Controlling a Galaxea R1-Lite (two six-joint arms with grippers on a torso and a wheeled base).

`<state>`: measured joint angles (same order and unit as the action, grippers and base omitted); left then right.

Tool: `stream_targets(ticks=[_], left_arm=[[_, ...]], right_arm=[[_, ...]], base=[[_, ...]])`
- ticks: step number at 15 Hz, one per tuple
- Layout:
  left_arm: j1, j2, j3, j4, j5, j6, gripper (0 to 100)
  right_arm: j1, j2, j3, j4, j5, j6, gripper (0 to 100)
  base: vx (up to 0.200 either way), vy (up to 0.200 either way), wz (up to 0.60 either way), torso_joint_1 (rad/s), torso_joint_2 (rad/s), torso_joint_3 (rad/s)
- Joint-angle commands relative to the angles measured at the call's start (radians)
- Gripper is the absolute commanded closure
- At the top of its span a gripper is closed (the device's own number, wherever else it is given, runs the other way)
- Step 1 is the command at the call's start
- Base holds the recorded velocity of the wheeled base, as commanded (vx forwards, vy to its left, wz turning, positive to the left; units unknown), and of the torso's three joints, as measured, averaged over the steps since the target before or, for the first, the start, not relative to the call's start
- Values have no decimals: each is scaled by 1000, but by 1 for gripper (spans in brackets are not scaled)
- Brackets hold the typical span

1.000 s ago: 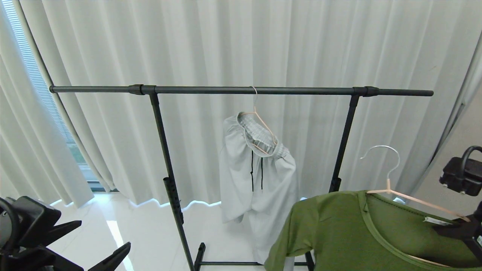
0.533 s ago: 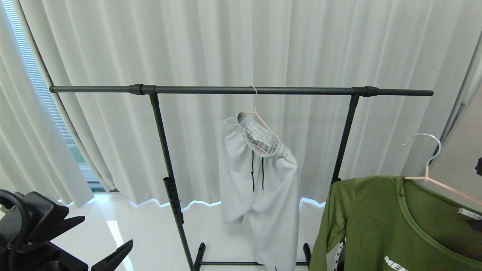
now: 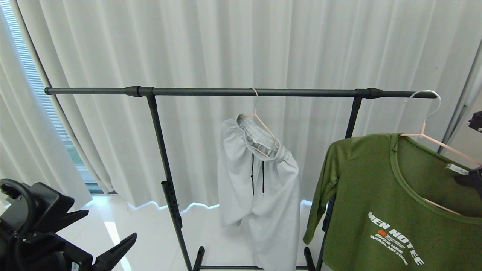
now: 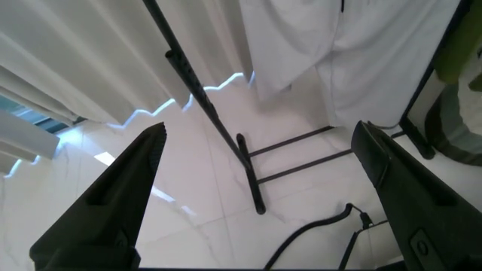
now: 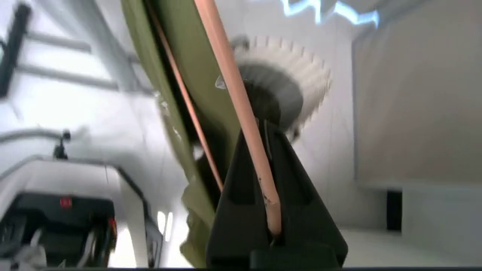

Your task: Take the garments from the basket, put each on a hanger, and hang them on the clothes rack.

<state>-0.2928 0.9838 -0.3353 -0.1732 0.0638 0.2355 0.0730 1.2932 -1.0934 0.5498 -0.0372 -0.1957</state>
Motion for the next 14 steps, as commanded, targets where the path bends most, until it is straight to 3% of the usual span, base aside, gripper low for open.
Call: stream_targets(ticks=[1,6,12,14], left_arm=[[0,3,-1,-2,1,1,0],[0,3,-1,0,1,1,0],[-2,3,1,-2,1,2,0],[-3,1,-2,-2,1,2,0]], right_arm=[[14,34,-29,-1,17,1,100],[53,81,-72,-13,30,2,100],[80,176,-75,-145,20,27,100],[80,210,-83,-179,14,27,100]], base=[[200,0,0,7,2,-2],[200,0,0,4,4,1],[200,0,0,5,0,2],[0,0,0,0,0,0]])
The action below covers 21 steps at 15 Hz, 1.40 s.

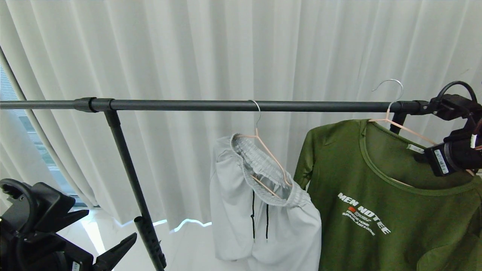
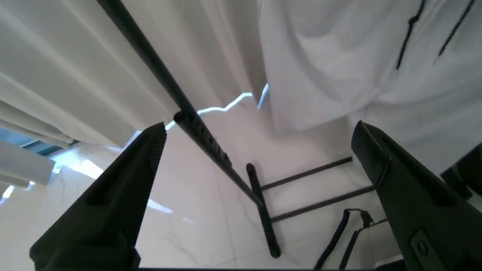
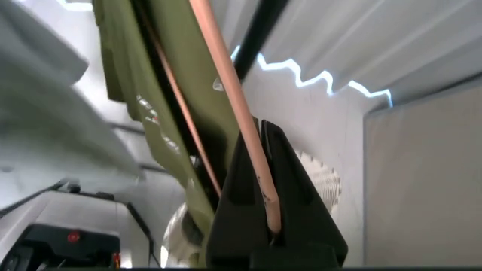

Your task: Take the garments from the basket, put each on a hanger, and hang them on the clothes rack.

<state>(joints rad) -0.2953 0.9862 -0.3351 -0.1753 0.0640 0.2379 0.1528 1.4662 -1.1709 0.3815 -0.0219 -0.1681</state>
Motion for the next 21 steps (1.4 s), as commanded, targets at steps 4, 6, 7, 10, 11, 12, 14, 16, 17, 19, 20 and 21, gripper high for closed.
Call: stream_targets(ticks=[4,6,7,10,11,12,14,16,17,19,20,21], left_arm=[[-1,-1,-1,-4,0,0,0],[-1,-1,-1,-4,0,0,0],[-1,-1,-1,-4,0,0,0],[-1,-3,-1,-4,0,1,0],[-1,-3,-1,-4,0,0,0],[-1,-3,-1,-4,0,1,0],[-1,-3,-1,-4,0,1,0],[-1,-4,-1,-4,0,1,0],[1,-4,-1,-4,2,1,0],[4,-4,-1,-4,2,0,0],[8,-3,-1,-4,3,0,0],[18,-3,1,-4,8,0,0]], right_arm=[[21,95,-35,-16,-30,1,100],[39,106,-35,-16,-30,1,100],[48,109,-33,-15,-36,1,100],[79,128,-33,-15,-69,21,100],[83,128,-32,-15,-70,27,100],[94,126,-26,-13,-76,35,100],[100,123,-27,-12,-76,35,100],[99,114,-24,-10,-76,38,0],[99,102,-23,-9,-76,52,0],[100,66,-13,-9,-76,85,0],[100,39,-1,-9,-76,93,0],[99,3,11,-7,-76,99,0]], base=[[0,0,0,0,0,0],[0,0,0,0,0,0],[0,0,0,0,0,0],[0,0,0,0,0,0],[0,0,0,0,0,0],[0,0,0,0,0,0],[0,0,0,0,0,0],[0,0,0,0,0,0],[0,0,0,0,0,0],[0,0,0,0,0,0],[0,0,0,0,0,0],[0,0,0,0,0,0]])
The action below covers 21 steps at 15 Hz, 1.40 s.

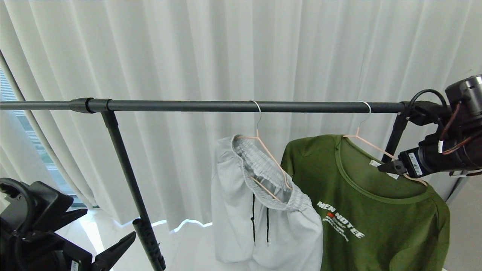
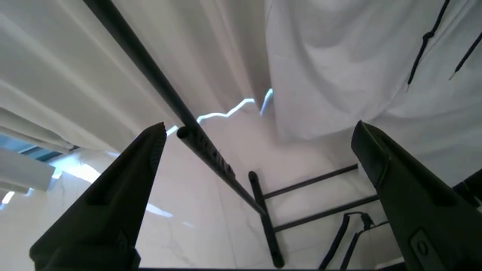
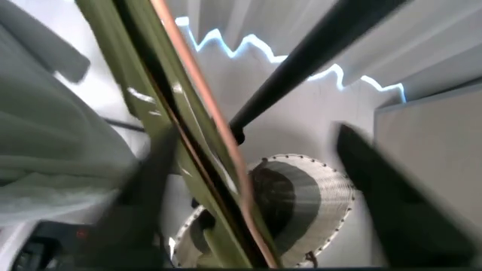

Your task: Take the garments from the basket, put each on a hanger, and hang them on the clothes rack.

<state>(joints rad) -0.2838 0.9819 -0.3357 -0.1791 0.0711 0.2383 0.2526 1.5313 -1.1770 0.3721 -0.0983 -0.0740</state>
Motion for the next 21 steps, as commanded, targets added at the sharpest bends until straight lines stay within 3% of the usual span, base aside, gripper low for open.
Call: stream_targets(ticks=[1,6,9,13,21], left_arm=[[23,1,1,0,12,-1,0],[83,1,0,0,16,-1,0],[180,-2,0,0,16,-1,0],[241,-19,-9,-2,16,-2,0],[262,-23,-6,0,64,-7,0]], right_arm=[[-1,-100,33,4,2,19,0],[-1,-289,119,-1,20,99,0],[-33,-392,183,-1,12,106,0],[-84,-433,197,-38,9,102,0],[-151,-500,252,-93,9,92,0]], base=[[0,0,0,0,0,0],[0,0,0,0,0,0],[0,0,0,0,0,0],[-200,0,0,7,4,1],[-200,0,0,-2,1,4]])
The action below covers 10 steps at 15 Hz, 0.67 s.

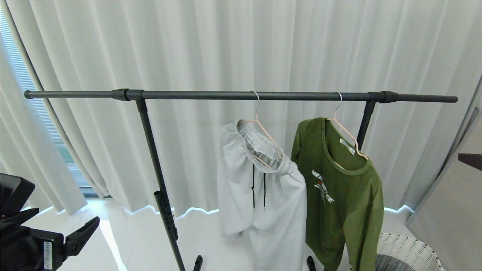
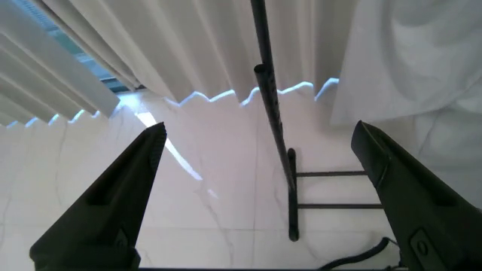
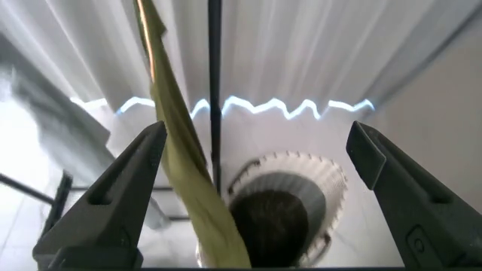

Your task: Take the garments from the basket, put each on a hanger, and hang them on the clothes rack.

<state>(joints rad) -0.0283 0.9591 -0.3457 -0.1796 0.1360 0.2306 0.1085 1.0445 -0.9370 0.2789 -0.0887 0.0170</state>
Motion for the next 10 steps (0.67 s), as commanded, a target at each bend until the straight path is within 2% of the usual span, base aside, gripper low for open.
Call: stream_targets(ticks=[1,4,7,10], left_arm=[[28,0,10,0,19,1,0],[47,-30,51,0,67,-2,0],[47,-148,154,0,86,9,0],[47,-286,258,0,179,4,0]], right_arm=[[-33,-20,30,0,-2,-26,0],[-132,-69,107,-6,0,-138,0],[-167,-141,218,-66,-2,-158,0],[-216,-219,314,-95,-3,-192,0]], base=[[-200,0,0,2,12,7],[-200,0,0,-1,4,6],[0,0,0,0,0,0],[0,0,0,0,0,0]])
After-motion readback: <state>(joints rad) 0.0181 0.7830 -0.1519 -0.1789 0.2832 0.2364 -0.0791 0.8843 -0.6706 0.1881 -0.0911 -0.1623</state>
